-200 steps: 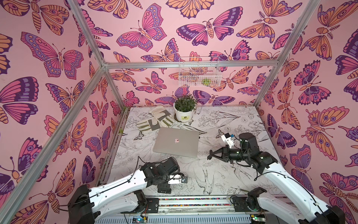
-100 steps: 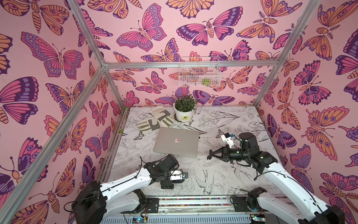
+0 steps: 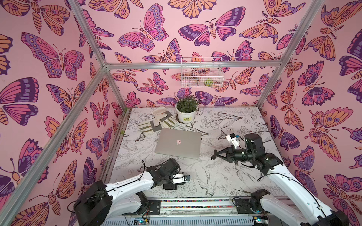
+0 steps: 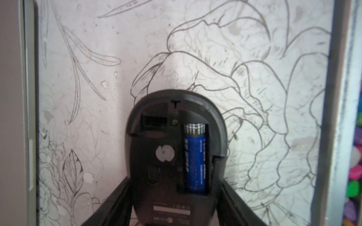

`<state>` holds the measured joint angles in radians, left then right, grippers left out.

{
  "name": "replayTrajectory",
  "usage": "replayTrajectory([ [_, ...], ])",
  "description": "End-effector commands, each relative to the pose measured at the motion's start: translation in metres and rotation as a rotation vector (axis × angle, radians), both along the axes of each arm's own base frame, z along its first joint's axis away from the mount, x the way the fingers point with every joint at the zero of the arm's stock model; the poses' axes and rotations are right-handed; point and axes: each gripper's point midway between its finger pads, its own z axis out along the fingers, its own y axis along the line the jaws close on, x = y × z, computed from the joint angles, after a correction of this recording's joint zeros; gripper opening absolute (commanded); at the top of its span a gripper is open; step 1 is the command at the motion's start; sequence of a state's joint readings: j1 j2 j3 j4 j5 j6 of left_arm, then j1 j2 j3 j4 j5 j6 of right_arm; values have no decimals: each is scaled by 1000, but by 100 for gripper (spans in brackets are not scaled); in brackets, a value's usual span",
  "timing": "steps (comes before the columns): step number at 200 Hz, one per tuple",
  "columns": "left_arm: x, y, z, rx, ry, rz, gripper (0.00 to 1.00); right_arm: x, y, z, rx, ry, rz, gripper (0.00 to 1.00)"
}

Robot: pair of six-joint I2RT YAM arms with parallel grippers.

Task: Insert the wireless mouse receiver into the laptop
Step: Pick up the mouse from the center of the board.

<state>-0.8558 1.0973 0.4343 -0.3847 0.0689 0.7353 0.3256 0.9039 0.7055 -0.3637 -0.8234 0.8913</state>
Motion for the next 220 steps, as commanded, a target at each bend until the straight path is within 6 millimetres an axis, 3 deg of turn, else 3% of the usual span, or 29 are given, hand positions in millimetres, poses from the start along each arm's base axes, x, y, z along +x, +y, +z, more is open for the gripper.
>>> replayTrajectory([
  [1, 3, -8, 8, -64, 1, 32, 54, -3, -4, 5, 7, -10, 1, 0],
  [56, 12, -51, 42, -179, 56, 80, 52, -2, -9, 2, 11, -4, -16, 0],
  [95, 23, -86, 72, -263, 84, 125, 52, -9, -1, 8, 66, -10, 62, 0],
  [122, 25, -103, 85, -334, 160, 188, 52, -16, -1, -6, 75, 13, 75, 0],
  [127, 24, -105, 75, -322, 195, 208, 52, -16, -1, -9, 79, 20, 69, 0],
  [149, 24, -114, 75, -386, 246, 263, 52, -16, 3, -18, 137, 46, 61, 0],
  [220, 25, -117, 76, -452, 241, 306, 52, -32, 24, -11, 212, 26, 188, 0],
])
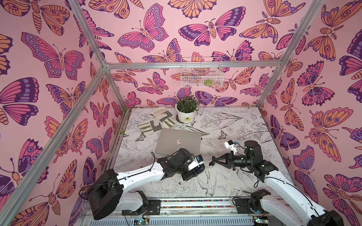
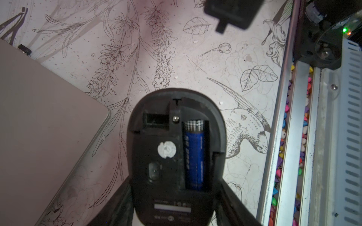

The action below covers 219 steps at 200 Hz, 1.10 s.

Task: Insert the wireless mouse receiver into the laptop
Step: Pick up the mouse from the center of the board, then close the lid on the mouse.

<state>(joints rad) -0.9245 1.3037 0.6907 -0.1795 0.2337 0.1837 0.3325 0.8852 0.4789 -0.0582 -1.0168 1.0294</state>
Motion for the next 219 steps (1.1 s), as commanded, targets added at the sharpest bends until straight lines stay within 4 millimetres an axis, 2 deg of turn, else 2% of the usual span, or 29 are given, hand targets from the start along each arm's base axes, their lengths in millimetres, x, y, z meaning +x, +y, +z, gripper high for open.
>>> replayTrajectory([
  [1, -3, -7, 8, -56, 3, 4, 52, -6, 10, 15, 53, -48, 65, 0],
  [20, -3, -7, 9, -56, -3, 3, 52, -7, 12, 15, 59, -35, 76, 0],
  [22, -2, -8, 18, -80, -20, 2, 52, -7, 12, 14, 60, -34, 77, 0],
  [27, -2, -8, 22, -90, -27, 1, 52, -7, 12, 13, 61, -31, 82, 0],
  [79, -4, -13, 32, -116, -61, -35, 51, -8, 17, 0, 81, 14, 112, 0],
  [219, 5, -24, 61, -210, -151, -41, 51, -13, 24, 0, 91, 14, 149, 0],
])
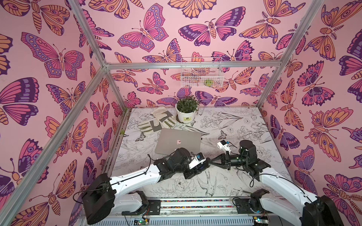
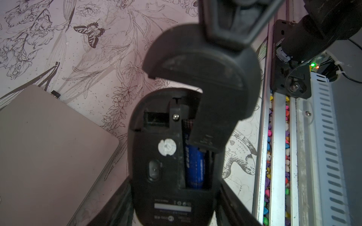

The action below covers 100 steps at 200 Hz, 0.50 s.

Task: Insert the wireless mouse receiver into the laptop
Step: Close the lid on the mouse.

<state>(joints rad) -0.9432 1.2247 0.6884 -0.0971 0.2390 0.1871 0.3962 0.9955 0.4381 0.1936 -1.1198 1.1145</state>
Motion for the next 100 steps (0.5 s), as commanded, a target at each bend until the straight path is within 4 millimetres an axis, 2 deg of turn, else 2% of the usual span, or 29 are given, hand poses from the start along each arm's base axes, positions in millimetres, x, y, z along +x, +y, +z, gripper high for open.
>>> replayTrajectory([
  [1, 3, -9, 22, -80, -57, -16, 51, -3, 2, -2, 2, 7, 16, 0],
  [32, 4, -12, 28, -101, -72, -22, 50, -2, 2, -2, 2, 9, 14, 0],
  [74, -1, -12, 22, -92, -77, -42, 50, 4, 3, 11, 17, -20, -9, 0],
  [100, -5, -12, 22, -101, -78, -50, 50, 6, 3, 12, 15, -20, -13, 0],
])
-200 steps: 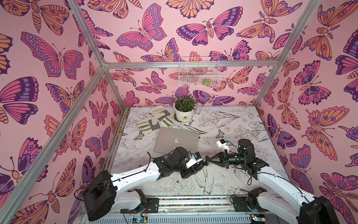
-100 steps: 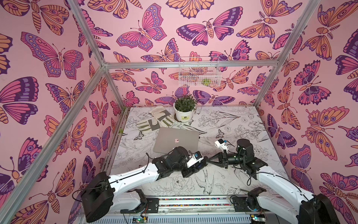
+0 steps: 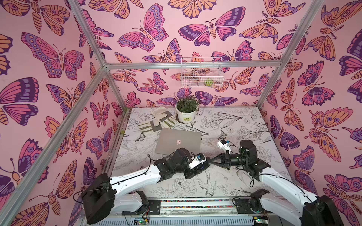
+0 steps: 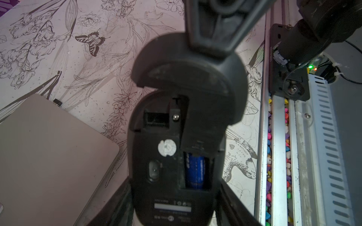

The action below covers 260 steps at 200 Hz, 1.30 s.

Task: Insert the wireless mouse receiver into the laptop
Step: Close the lid on the mouse.

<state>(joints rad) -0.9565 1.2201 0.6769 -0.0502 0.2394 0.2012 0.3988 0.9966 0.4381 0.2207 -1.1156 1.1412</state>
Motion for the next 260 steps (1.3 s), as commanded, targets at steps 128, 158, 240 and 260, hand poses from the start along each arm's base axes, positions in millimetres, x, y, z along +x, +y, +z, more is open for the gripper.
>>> replayTrajectory([
  [128, 0, -7, 26, -109, -65, -6, 50, -2, -2, 3, -64, -37, 4, 16],
  [158, -2, -7, 23, -105, -55, -14, 50, -1, -3, 7, -75, -48, 5, 25],
  [240, -13, -4, 12, -84, -13, -47, 49, -3, -10, 12, -122, -63, 5, 30],
  [260, -14, -5, 14, -89, -10, -53, 49, -2, -10, 11, -126, -61, 5, 31],
])
